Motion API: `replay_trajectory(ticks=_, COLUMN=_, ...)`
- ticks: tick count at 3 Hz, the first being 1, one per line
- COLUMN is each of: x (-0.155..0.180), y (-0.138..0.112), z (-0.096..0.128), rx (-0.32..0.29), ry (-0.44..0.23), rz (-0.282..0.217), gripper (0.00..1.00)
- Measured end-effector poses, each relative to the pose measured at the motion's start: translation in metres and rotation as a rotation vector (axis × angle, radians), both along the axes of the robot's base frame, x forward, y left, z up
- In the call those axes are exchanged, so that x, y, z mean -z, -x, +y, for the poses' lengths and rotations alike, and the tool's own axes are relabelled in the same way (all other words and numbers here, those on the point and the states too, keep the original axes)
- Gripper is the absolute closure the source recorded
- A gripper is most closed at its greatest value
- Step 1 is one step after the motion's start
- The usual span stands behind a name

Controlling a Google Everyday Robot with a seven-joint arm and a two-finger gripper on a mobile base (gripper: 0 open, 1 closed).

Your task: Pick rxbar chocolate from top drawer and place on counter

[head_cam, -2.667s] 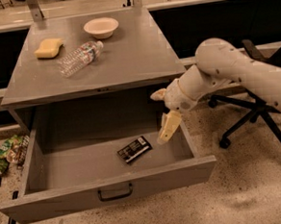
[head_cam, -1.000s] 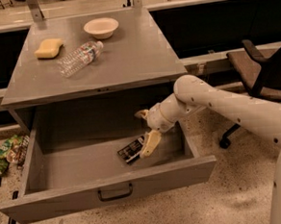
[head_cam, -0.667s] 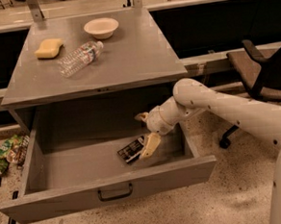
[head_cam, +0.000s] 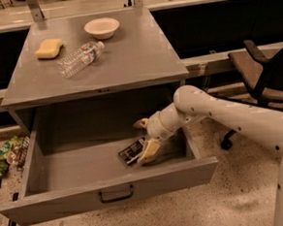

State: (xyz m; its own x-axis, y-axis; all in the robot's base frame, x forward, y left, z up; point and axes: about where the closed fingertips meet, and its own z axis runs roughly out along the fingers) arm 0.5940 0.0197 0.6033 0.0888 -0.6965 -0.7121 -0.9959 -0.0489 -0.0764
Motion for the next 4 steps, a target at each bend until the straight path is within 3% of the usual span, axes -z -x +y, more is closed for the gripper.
replay_trajectory(ticks=3, x=-0.013, y=0.004, z=-0.011, rx=0.034, ry=-0.026, rz=-0.068, gripper=0.86)
replay_trajectory(ticks=4, x=-0.050, y=0.000, z=-0.020, rx=0.101, ry=-0.038, rz=-0.117, gripper=1.00)
